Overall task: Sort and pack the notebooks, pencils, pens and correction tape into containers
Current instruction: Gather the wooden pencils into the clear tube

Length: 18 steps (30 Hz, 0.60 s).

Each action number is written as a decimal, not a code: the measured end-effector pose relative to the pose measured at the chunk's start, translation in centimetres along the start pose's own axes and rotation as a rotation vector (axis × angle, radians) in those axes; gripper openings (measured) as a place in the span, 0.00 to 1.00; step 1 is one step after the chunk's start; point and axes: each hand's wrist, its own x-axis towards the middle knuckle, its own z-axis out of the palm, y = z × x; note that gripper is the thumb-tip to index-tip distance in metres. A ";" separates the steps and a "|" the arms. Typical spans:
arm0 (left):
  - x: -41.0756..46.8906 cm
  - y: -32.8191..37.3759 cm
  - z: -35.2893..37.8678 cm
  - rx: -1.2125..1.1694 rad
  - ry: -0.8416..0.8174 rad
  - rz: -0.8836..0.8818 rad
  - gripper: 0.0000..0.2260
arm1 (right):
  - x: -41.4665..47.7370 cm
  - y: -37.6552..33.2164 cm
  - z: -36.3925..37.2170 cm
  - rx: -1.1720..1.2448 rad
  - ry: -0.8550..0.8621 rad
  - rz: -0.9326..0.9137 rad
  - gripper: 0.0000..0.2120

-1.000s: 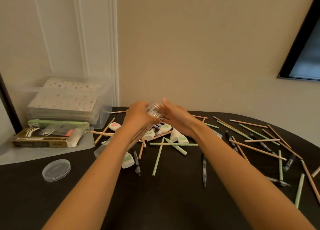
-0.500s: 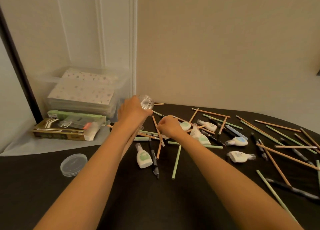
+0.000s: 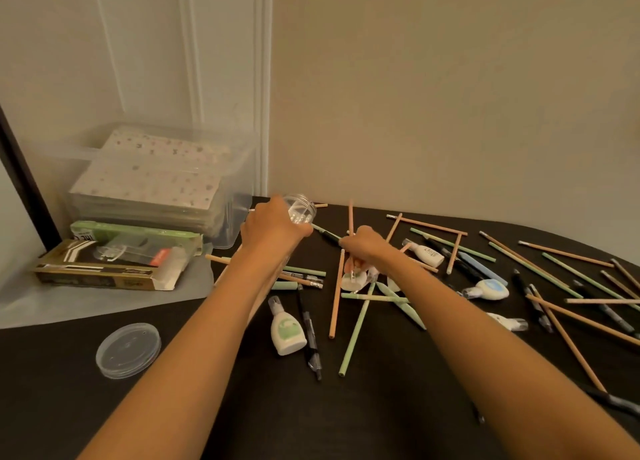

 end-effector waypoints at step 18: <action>1.2 0.5 0.4 0.023 0.138 0.030 0.26 | 1.7 2.5 -2.8 -0.565 0.323 -0.339 0.12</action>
